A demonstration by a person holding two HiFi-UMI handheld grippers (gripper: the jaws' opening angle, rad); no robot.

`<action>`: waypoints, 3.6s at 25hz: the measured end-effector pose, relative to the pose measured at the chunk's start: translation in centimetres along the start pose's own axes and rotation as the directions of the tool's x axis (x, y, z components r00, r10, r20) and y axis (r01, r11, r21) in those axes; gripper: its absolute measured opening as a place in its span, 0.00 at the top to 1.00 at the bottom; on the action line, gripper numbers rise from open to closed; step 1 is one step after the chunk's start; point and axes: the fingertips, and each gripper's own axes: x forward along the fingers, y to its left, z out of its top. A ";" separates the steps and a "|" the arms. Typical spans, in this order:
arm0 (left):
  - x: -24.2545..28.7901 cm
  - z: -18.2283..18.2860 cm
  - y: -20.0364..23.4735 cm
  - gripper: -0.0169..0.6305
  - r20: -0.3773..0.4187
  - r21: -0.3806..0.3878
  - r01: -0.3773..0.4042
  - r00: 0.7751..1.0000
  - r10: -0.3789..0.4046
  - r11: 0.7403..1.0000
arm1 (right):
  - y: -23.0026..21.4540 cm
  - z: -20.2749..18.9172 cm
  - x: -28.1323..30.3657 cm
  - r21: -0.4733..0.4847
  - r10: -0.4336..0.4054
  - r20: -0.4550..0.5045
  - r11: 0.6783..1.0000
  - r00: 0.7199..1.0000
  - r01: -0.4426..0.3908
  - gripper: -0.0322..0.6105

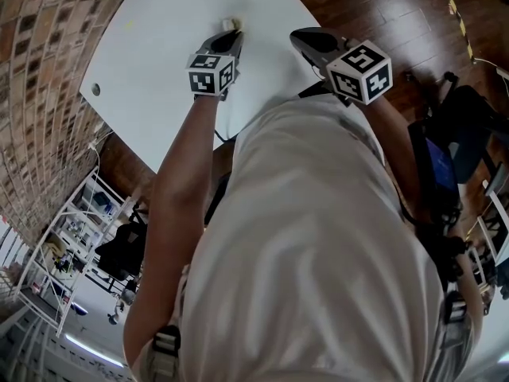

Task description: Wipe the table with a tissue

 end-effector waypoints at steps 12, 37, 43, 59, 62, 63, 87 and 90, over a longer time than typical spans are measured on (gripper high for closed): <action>0.8 -0.4 -2.8 0.92 -0.043 -0.018 0.070 0.997 -0.071 0.997 | -0.2 -0.3 -0.4 0.010 -0.002 0.010 1.000 1.000 0.002 0.94; 0.7 -0.2 -2.8 0.91 -0.004 -0.010 0.017 1.000 -0.017 1.000 | -1.8 0.3 -2.3 0.034 -0.045 0.048 0.999 0.998 0.043 0.94; 2.0 -1.1 -8.6 0.91 -0.093 0.069 0.179 0.981 -0.172 0.981 | -2.5 0.4 -2.9 0.032 -0.053 0.057 0.998 0.997 0.051 0.94; 5.0 5.0 -2.5 0.91 0.037 -0.087 -0.019 0.999 0.023 0.996 | -4.4 0.1 -6.4 0.102 -0.128 0.088 0.988 0.988 0.119 0.94; 5.9 5.0 -5.9 0.91 -0.004 0.014 0.038 0.999 -0.038 0.999 | -5.1 -0.6 -7.2 0.118 -0.154 0.086 0.983 0.984 0.144 0.94; 6.1 4.9 -6.8 0.91 -0.019 0.043 0.052 0.999 -0.051 0.998 | -5.3 -0.8 -7.3 0.121 -0.162 0.086 0.981 0.983 0.151 0.94; -10.9 -5.3 -11.9 0.91 0.287 -0.140 0.128 0.954 -0.084 0.982 | 8.5 -2.5 -1.1 -0.144 0.064 -0.051 0.987 0.997 -0.070 0.94; -14.2 -8.0 -10.7 0.91 0.370 -0.200 0.051 0.929 0.027 0.978 | 11.2 -2.7 -0.1 -0.201 0.117 -0.091 0.970 0.989 -0.133 0.94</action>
